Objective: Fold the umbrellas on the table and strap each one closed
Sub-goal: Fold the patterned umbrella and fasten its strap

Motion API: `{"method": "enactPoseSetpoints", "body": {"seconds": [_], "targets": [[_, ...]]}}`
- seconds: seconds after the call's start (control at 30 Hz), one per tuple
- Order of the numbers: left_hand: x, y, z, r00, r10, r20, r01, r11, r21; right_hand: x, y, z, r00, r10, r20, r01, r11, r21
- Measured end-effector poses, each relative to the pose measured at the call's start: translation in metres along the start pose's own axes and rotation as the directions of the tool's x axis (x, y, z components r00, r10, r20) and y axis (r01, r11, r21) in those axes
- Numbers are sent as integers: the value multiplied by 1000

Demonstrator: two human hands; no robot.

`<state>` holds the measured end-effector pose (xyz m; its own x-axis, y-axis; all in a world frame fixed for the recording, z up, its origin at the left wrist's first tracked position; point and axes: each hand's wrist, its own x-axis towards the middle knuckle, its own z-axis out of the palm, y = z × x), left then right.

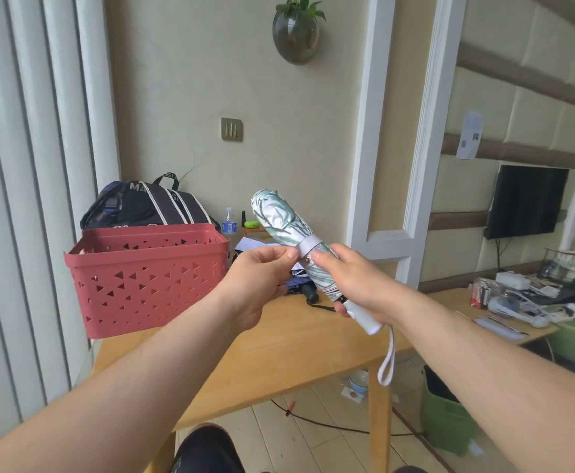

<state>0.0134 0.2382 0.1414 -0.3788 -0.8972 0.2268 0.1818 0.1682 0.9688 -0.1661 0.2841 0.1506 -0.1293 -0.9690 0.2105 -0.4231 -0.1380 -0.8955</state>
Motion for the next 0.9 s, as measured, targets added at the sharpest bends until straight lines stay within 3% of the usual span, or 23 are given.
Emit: {"method": "enactPoseSetpoints", "body": {"seconds": [0.2,0.43,0.9], "targets": [[2,-3,7,1000,-15,-14,13,994,-107,3,-3,7,992,34,-126,-36,999,-18],[2,-7,16,1000,-4,-23,0,983,-185,-3,-10,7,987,155,-42,-147,978,149],[7,-6,9,989,8,-147,-16,998,-54,-3,-9,18,993,92,-78,-87,994,70]]}}
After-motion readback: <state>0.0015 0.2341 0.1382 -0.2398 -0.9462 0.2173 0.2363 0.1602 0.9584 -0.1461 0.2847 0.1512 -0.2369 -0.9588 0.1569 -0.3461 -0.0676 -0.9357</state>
